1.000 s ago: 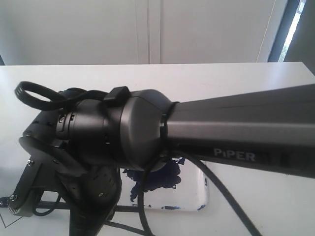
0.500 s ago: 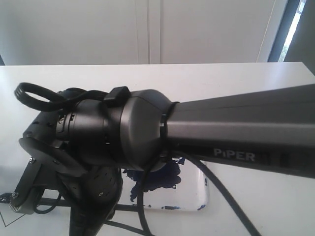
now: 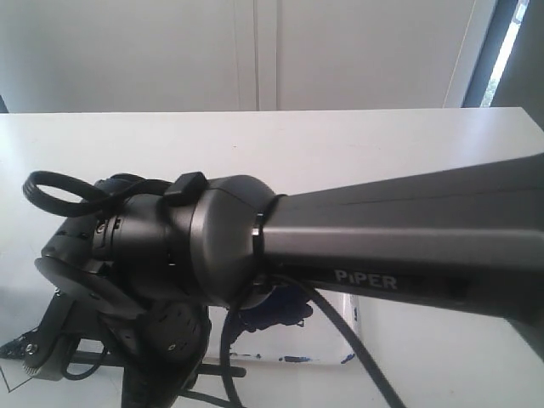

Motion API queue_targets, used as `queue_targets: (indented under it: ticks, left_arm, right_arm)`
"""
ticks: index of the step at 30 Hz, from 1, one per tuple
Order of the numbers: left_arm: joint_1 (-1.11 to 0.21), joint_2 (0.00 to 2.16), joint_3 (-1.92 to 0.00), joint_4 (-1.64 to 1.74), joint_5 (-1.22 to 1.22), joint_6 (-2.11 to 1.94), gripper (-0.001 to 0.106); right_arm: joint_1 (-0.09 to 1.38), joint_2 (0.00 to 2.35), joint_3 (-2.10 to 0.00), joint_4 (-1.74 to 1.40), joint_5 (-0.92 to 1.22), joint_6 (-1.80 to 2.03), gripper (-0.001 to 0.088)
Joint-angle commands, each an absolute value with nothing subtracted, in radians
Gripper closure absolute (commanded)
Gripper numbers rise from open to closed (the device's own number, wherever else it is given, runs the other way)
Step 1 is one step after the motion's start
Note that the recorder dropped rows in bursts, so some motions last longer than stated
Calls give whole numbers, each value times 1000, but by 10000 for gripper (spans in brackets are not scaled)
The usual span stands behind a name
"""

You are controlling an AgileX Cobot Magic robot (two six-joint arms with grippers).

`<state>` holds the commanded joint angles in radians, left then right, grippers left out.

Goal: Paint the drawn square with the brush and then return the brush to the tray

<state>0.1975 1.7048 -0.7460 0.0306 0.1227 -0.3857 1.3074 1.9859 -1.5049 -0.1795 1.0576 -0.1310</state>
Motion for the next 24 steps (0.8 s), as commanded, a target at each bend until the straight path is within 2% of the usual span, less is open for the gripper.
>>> queue_targets:
  ticks: [12, 24]
  left_arm:
    - [198, 1705, -746, 32, 123, -386, 587]
    - [198, 1705, -746, 35, 127, -360, 587]
  right_arm:
    - [1315, 1986, -1505, -289, 1146, -20, 868]
    - [1315, 1986, -1505, -307, 1138, 0, 868]
